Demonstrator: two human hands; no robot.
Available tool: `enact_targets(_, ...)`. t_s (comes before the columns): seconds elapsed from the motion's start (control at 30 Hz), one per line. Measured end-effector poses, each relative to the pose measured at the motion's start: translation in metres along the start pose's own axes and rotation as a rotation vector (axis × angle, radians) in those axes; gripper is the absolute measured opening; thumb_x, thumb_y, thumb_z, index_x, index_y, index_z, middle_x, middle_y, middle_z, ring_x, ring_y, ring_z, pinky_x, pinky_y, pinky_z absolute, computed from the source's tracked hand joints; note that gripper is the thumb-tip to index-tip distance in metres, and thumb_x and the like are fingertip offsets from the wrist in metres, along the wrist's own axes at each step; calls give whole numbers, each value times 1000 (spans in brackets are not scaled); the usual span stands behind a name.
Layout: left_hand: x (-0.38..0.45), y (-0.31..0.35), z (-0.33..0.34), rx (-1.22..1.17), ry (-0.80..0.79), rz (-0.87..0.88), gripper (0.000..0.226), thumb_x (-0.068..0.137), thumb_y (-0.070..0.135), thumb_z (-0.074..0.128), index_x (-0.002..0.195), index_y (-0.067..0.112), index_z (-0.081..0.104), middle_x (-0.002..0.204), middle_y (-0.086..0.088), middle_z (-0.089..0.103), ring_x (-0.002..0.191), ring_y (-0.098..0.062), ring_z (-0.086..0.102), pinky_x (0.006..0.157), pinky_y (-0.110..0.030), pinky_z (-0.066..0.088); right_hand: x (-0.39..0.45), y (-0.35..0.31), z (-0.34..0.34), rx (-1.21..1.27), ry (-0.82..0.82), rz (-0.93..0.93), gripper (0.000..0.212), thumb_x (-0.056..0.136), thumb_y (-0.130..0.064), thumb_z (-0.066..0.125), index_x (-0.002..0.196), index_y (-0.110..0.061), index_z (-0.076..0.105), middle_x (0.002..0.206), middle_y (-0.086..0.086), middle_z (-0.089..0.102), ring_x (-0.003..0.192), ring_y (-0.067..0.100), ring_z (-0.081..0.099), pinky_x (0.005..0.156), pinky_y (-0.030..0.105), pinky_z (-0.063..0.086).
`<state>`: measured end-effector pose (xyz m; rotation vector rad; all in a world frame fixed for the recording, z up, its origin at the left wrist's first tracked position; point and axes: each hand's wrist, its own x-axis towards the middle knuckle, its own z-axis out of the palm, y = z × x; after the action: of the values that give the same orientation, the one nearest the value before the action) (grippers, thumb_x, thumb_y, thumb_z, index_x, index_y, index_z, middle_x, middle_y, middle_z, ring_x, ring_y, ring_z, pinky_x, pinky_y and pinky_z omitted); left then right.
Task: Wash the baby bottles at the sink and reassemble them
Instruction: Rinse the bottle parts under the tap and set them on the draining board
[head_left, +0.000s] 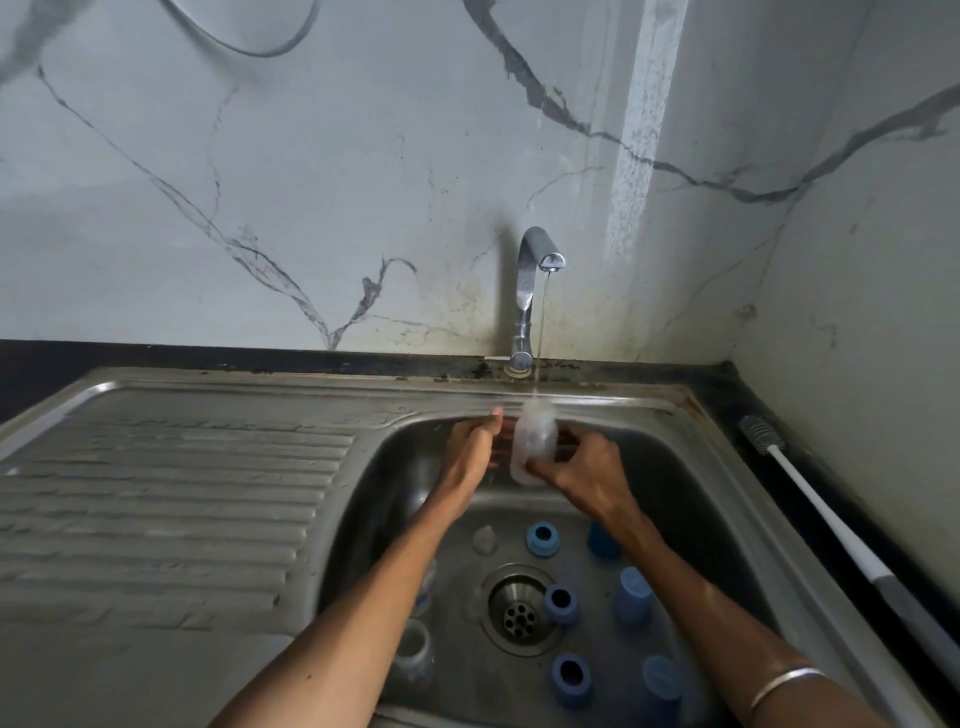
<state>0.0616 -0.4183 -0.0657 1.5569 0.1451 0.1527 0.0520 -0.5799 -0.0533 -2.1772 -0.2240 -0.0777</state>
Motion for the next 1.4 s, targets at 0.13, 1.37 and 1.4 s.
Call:
enact_targets(0.13,1,0,1,-7,2,-9,34,104,35,50,103,11,74,97,-6,77,92,-24,73,84,-39,58,0,-2,0,-4,-41,10,58,73,-24,83,124,-19,57,120,0,64,100,7,61,82,18,50)
enact_targets(1.37,3,2,-4,58,-28,37,36,99,46,53,99,17,76,96,1,77,96,-18,70,89,-37,52,-5,-5,-5,-58,-185,34,57,74,-20,82,126,-17,57,118,-5,61,101,5,56,73,11,40)
enact_targets(1.4,2,2,-4,74,-43,50,37,96,50,55,99,20,77,97,3,77,98,-18,70,92,-39,52,-4,-5,-6,-25,-159,37,57,75,-20,82,126,-17,57,115,-7,60,98,3,55,69,10,40)
